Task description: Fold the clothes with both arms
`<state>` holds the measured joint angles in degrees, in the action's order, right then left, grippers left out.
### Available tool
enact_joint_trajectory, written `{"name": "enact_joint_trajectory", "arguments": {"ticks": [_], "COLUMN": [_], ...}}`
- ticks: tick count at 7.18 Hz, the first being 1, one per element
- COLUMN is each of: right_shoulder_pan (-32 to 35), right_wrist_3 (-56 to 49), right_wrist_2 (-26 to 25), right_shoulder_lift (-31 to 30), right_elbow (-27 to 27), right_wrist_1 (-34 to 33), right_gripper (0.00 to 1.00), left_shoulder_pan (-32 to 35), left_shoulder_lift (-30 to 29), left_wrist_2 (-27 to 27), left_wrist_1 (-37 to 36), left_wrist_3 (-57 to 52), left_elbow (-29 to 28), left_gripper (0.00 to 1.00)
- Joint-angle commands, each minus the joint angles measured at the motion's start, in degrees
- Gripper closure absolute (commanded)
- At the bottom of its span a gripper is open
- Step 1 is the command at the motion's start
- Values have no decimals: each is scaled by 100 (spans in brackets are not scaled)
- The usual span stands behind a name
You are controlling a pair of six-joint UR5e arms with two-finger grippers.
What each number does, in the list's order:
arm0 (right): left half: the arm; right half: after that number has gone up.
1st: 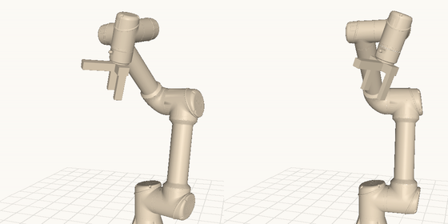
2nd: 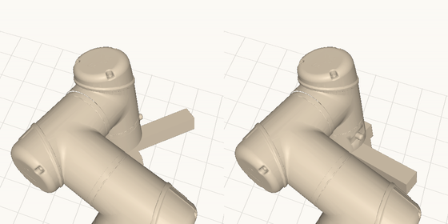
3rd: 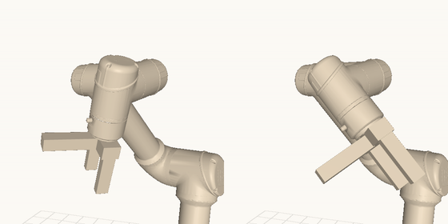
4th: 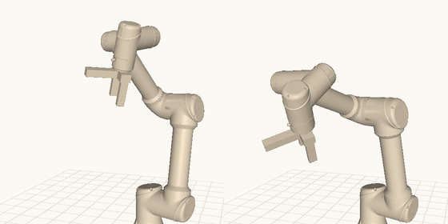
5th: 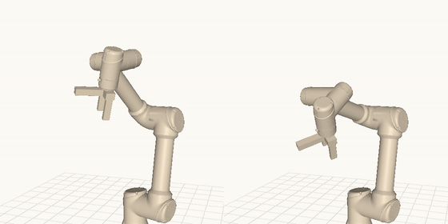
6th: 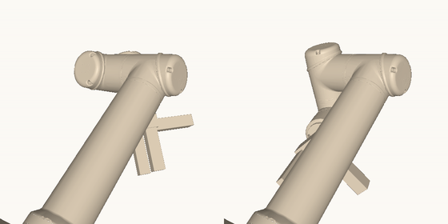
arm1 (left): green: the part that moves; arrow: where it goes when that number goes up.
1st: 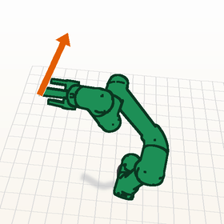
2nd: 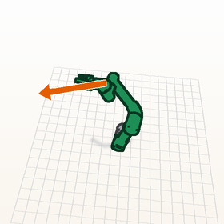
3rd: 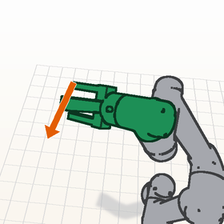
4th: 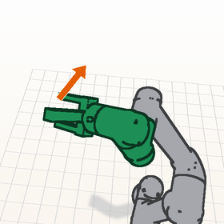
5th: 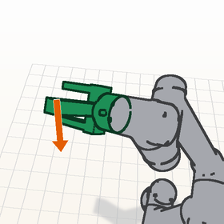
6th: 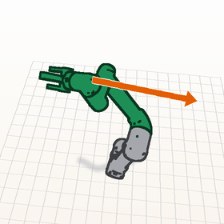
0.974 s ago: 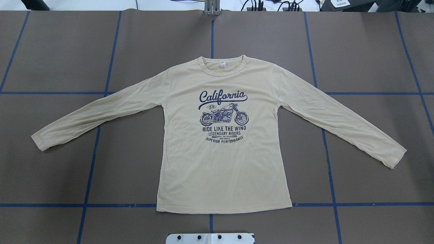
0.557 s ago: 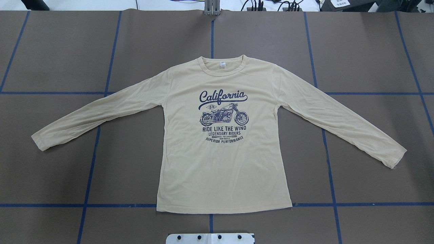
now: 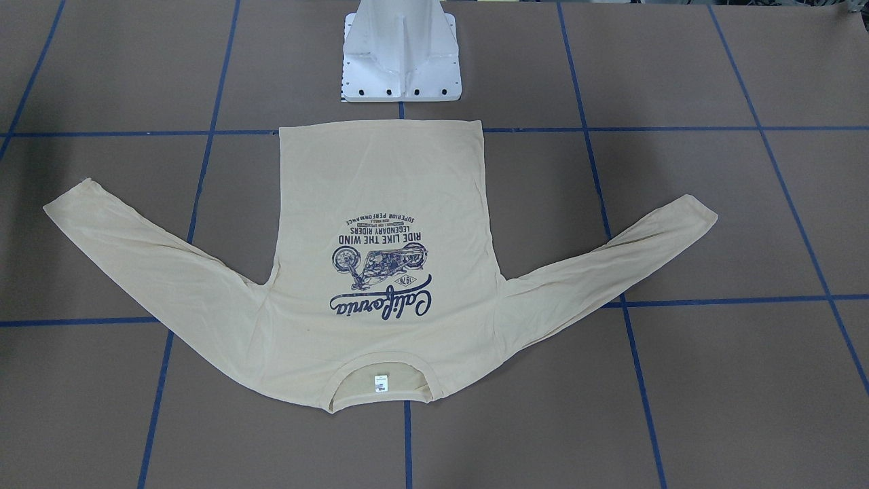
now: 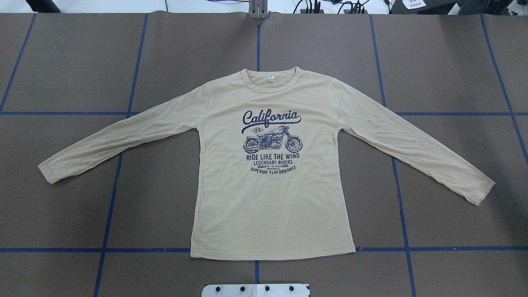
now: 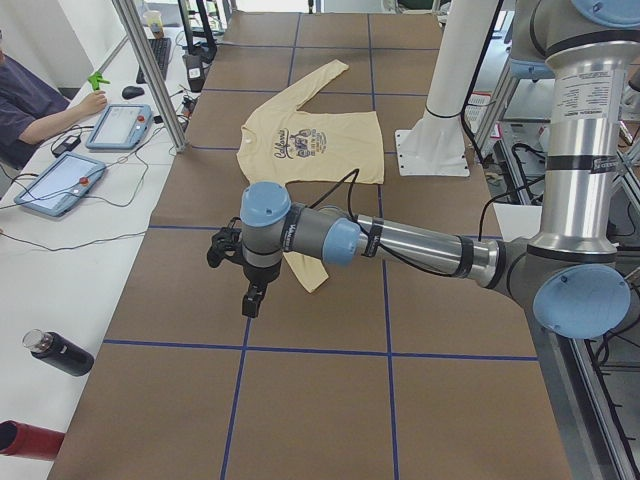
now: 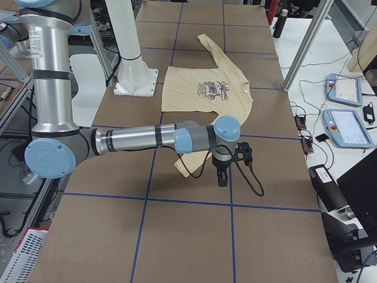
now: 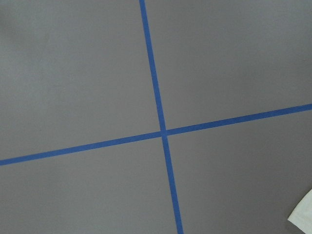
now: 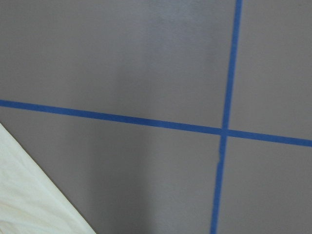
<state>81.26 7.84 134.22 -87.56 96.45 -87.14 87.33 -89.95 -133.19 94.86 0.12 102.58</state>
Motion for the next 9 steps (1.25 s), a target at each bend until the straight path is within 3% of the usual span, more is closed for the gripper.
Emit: {"name": "enact_joint_trajectory", "arguments": {"ticks": [1, 4, 5, 6, 8, 9], "right_shoulder_pan": [-732, -1320, -1523, -1743, -2418, -2613], "right_wrist_3": [937, 2111, 2386, 2675, 3125, 3196], "right_wrist_2": [61, 52, 26, -35, -884, -1028], "right_shoulder_lift": [74, -978, -1156, -1167, -1289, -1325], "right_elbow": [-169, -144, -126, -109, 67, 67], "right_wrist_1": [1121, 3424, 3806, 3819, 3819, 3793], "right_gripper": [0, 1, 1, 1, 1, 1], "left_shoulder_pan": [-6, -14, -14, -14, -6, -6], "left_shoulder_lift": [-40, -155, -146, -137, -85, -76], "left_wrist_2": [-436, -471, -463, -445, -454, -463], "left_wrist_1": [102, 155, 156, 156, 164, 164], "left_wrist_3": [14, -3, -47, -73, -73, -65], "left_elbow": [43, -89, -106, -115, -37, -27], "left_gripper": [1, 1, 1, 1, 1, 1]}}
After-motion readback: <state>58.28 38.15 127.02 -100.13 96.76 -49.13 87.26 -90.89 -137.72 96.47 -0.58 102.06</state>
